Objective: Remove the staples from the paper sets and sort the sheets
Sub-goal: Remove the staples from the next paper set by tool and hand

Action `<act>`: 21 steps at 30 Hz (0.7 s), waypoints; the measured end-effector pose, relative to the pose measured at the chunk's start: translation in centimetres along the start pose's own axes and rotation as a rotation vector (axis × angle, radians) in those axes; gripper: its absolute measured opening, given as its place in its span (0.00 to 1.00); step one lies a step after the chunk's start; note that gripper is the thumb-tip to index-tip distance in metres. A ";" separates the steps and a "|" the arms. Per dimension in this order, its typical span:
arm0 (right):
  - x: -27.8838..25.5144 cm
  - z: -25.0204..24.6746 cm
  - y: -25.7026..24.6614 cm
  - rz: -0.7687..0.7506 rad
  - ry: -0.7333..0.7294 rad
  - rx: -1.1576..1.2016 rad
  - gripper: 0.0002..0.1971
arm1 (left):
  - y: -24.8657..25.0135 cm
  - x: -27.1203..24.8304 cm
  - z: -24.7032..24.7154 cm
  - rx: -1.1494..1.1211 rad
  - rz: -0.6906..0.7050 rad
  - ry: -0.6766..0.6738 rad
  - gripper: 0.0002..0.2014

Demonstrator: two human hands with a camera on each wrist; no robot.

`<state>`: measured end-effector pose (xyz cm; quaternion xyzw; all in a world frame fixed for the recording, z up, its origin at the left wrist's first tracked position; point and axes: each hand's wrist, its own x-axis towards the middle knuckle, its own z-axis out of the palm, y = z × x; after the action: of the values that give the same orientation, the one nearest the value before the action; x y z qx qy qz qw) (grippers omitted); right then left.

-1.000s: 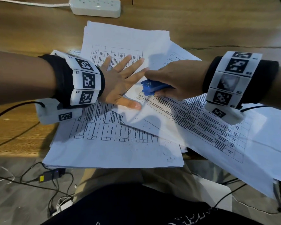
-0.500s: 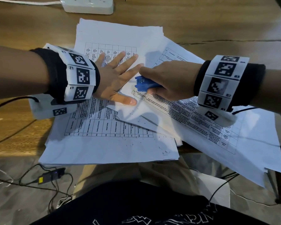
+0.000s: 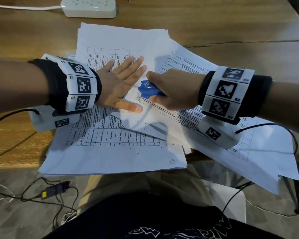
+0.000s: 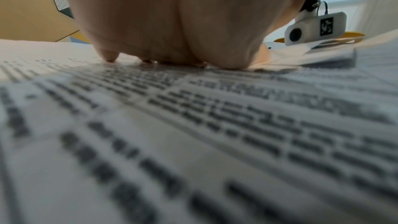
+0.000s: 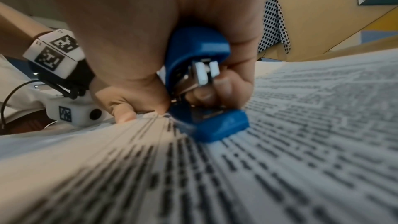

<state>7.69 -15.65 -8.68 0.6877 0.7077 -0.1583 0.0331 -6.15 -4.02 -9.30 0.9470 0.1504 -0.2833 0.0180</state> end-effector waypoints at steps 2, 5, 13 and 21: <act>0.0 -0.1 -0.1 0.006 -0.004 0.004 0.12 | 0.0 -0.1 -0.1 0.010 0.015 0.010 0.59; 0.2 -0.3 0.1 0.004 -0.016 -0.022 0.13 | 0.1 -0.1 -0.1 0.009 0.024 0.010 0.64; 0.4 -0.7 -0.2 0.008 -0.007 -0.030 0.12 | 0.0 0.0 -0.1 0.055 0.018 0.029 0.63; 0.1 -0.1 -0.9 0.061 0.010 0.000 0.15 | -0.1 0.2 -0.1 0.035 0.015 0.005 0.60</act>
<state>6.81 -15.51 -8.50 0.7099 0.6865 -0.1537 0.0344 -5.95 -3.86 -9.37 0.9489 0.1384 -0.2836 0.0030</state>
